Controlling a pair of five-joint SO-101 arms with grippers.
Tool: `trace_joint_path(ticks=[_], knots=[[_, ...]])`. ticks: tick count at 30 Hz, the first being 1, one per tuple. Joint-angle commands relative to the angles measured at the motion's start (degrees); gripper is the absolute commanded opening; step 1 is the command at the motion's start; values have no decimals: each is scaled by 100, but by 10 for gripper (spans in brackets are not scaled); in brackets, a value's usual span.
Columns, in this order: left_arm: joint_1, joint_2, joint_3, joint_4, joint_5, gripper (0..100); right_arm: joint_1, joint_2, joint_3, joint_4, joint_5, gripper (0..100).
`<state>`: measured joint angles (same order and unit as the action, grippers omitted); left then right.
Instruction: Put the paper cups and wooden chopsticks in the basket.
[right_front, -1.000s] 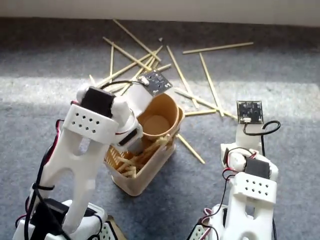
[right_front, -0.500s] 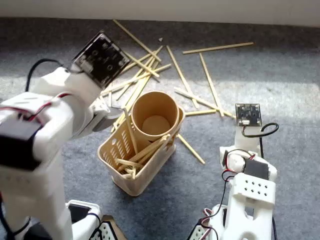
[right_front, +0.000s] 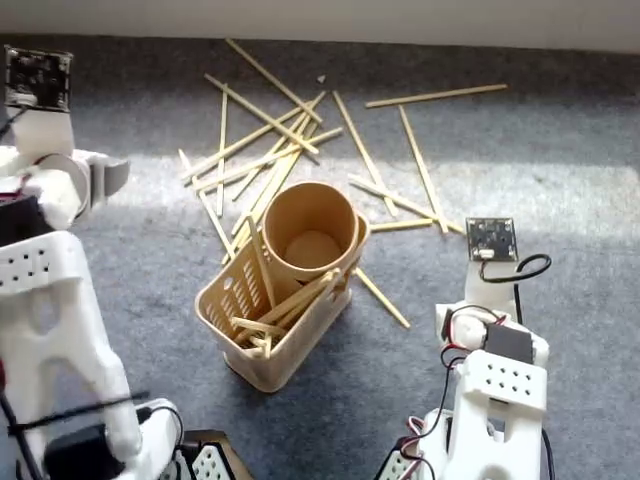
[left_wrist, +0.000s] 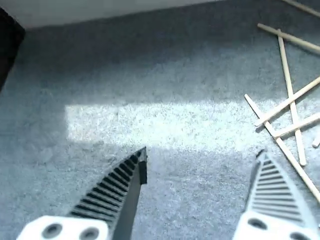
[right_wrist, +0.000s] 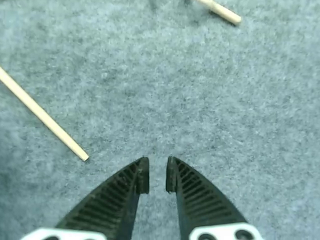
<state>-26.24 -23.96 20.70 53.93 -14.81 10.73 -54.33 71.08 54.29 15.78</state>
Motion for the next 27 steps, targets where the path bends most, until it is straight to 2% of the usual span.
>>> trace_joint_path(ticks=[1, 3, 8, 11, 14, 18, 21, 23, 27], knots=[[259, 1033, -4, -527, 571, 337, -4, -66, -75, -295, 79, 73], [418, 1771, -541, -501, 985, 337, -4, -66, -127, -391, 79, 73], [673, 3644, -2448, -237, 1503, 337, -40, -66, -330, -207, 44, 73], [752, 4690, -4040, 774, 2180, 341, -92, -110, 4, -207, 70, 73], [796, 5648, -5710, 1829, 3332, 341, -198, -119, 163, -207, 79, 73], [1182, 6862, -7574, 2822, 3974, 341, -549, -119, 224, -207, 79, 73], [1587, 7653, -8884, 3420, 4026, 341, -620, -119, 224, -207, 79, 73], [1824, 8110, -9675, 3552, 3754, 341, -620, -119, 233, -207, 79, 73], [1912, 8857, -10993, 3604, 1758, 340, -620, -119, 347, -207, 79, 73]])
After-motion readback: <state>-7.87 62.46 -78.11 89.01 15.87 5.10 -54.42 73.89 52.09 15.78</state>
